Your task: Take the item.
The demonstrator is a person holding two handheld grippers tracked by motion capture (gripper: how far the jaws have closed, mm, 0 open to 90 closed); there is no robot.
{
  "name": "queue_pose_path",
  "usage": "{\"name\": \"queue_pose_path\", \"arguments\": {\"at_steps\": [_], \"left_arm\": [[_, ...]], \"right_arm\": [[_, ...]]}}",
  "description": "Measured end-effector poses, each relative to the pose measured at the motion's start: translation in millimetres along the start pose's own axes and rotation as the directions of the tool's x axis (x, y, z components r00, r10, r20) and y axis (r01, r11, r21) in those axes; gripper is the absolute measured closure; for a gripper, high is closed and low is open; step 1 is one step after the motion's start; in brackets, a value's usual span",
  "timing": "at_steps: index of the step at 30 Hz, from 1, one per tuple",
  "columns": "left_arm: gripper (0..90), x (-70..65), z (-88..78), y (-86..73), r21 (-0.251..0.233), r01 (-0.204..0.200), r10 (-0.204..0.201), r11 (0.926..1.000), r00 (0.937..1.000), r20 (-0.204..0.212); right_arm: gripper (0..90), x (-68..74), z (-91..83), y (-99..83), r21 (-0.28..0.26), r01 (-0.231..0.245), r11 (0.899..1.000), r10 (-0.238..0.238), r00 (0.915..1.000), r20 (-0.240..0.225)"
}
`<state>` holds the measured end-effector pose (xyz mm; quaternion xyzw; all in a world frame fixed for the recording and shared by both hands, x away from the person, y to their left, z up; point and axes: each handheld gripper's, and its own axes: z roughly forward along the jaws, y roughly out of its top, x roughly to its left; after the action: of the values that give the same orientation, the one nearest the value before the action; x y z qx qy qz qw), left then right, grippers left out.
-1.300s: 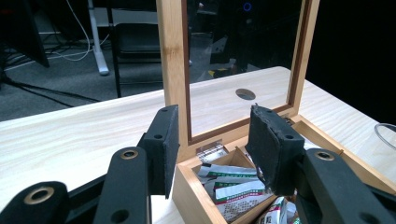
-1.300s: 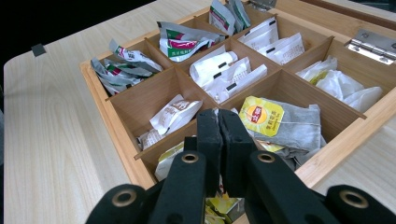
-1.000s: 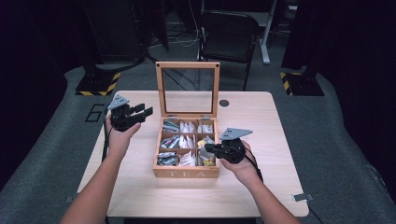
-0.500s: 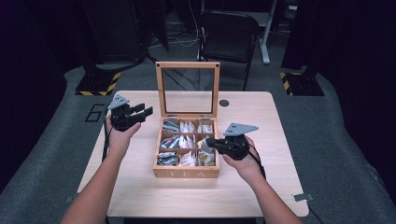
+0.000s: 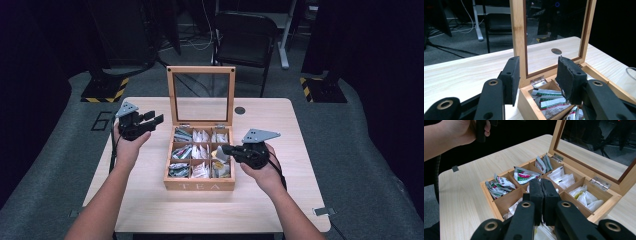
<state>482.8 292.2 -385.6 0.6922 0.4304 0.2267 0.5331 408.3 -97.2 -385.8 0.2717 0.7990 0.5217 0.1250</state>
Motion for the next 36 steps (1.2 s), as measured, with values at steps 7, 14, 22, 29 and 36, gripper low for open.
{"name": "queue_pose_path", "arguments": {"at_steps": [7,14,22,29,36], "left_arm": [[53.6,-0.2,-0.2,0.0,-0.002,0.001,-0.001,1.0000,1.0000,-0.002],[53.6,0.2,-0.6,0.2,-0.005,0.005,-0.005,1.0000,1.0000,-0.004],[53.6,0.7,-0.7,0.5,-0.007,0.003,-0.003,1.0000,1.0000,-0.004],[53.6,0.8,-0.6,0.4,-0.007,0.002,-0.002,1.0000,1.0000,-0.006],[53.6,0.0,-0.3,0.3,-0.007,0.003,-0.003,1.0000,1.0000,-0.006]], "right_arm": [[88.4,-7.0,-6.2,1.8,-0.005,-0.013,1.000,0.013,0.9998,0.012],[88.3,-17.5,-17.0,2.6,-0.030,-0.038,0.999,0.040,0.9980,0.049],[88.4,-30.5,-34.7,4.8,-0.062,-0.042,0.997,0.048,0.9929,0.109],[88.4,-44.7,-53.8,5.1,-0.100,-0.057,0.993,0.073,0.9834,0.166],[88.4,-54.5,-66.0,2.7,-0.116,-0.060,0.991,0.084,0.9726,0.217]]}}
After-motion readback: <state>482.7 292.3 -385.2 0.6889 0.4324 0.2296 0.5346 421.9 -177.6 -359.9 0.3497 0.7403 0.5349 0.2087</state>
